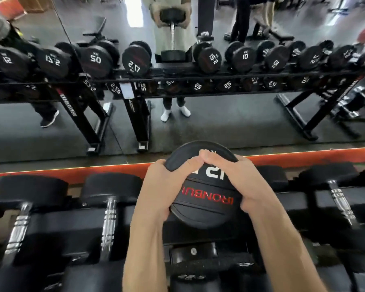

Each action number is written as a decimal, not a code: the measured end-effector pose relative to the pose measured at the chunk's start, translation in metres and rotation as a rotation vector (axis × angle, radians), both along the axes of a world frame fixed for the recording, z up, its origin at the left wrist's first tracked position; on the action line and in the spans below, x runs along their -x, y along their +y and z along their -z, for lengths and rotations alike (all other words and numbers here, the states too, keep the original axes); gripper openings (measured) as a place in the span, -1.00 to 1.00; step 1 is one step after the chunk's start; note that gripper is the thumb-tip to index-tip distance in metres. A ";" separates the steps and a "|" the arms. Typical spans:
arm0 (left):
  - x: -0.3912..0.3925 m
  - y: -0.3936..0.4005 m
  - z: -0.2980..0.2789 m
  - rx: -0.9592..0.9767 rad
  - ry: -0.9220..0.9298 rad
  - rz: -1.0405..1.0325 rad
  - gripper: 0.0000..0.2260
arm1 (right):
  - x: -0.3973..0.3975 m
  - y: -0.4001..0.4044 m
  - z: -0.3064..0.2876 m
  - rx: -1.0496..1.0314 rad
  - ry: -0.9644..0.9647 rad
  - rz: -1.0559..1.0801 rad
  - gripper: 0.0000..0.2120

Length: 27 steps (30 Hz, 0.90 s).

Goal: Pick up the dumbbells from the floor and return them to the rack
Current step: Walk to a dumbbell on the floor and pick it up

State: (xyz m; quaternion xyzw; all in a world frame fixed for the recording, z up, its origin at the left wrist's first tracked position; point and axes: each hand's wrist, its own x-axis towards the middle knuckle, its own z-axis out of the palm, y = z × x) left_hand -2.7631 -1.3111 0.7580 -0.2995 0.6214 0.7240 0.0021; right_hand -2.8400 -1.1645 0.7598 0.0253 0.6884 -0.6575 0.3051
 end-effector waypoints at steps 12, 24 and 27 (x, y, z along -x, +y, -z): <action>0.025 -0.006 0.049 0.117 -0.041 -0.047 -0.41 | 0.017 -0.011 0.062 -0.034 0.000 0.095 -0.32; -0.027 0.019 0.076 0.200 0.078 -0.015 -0.48 | -0.027 0.020 0.094 0.075 0.135 0.134 -0.57; -0.039 0.022 0.081 0.248 0.131 0.105 -0.44 | -0.038 0.035 0.108 0.094 0.200 0.100 -0.66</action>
